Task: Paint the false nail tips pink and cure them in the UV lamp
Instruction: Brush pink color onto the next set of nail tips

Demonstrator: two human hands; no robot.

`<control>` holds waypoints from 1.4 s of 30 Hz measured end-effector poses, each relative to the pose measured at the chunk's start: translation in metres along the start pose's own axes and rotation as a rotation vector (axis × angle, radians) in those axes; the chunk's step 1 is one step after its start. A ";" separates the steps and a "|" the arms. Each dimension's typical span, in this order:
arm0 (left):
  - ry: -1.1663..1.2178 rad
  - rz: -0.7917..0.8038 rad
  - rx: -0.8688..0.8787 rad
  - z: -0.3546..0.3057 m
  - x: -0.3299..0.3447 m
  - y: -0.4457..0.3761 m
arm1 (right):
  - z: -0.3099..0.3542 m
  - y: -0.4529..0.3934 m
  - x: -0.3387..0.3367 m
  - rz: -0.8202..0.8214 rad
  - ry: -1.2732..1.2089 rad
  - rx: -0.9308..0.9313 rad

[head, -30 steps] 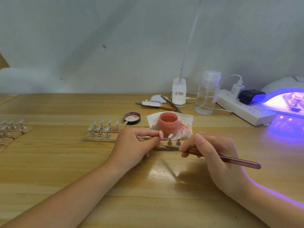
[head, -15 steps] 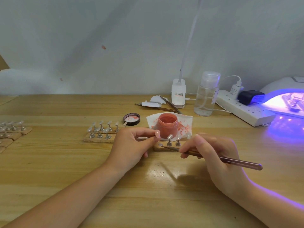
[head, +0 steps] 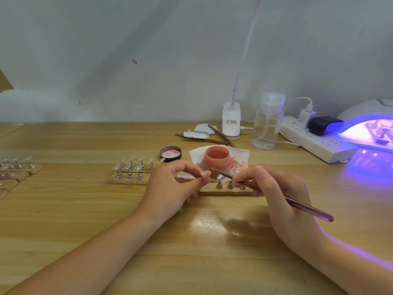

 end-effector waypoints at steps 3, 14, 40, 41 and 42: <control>0.005 0.008 0.011 0.000 0.000 0.000 | -0.001 0.000 0.000 0.020 0.027 0.015; -0.005 0.024 0.033 0.000 0.001 0.000 | 0.000 0.005 0.002 0.054 -0.093 -0.105; 0.006 0.036 -0.031 0.001 0.002 -0.004 | -0.007 -0.002 0.000 -0.088 -0.222 0.051; 0.005 0.038 -0.035 0.001 0.003 -0.004 | -0.008 -0.002 0.000 -0.088 -0.225 0.057; 0.001 0.036 -0.043 0.001 0.004 -0.004 | -0.008 -0.002 0.000 -0.088 -0.226 0.062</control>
Point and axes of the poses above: each hand's wrist, its own y-axis away from the middle knuckle, its own x-axis out of the palm, z = x × y, the point moved 2 cm from there along -y, towards the middle knuckle, and after that the axes turned 14 degrees about y, right-handed, at the moved point
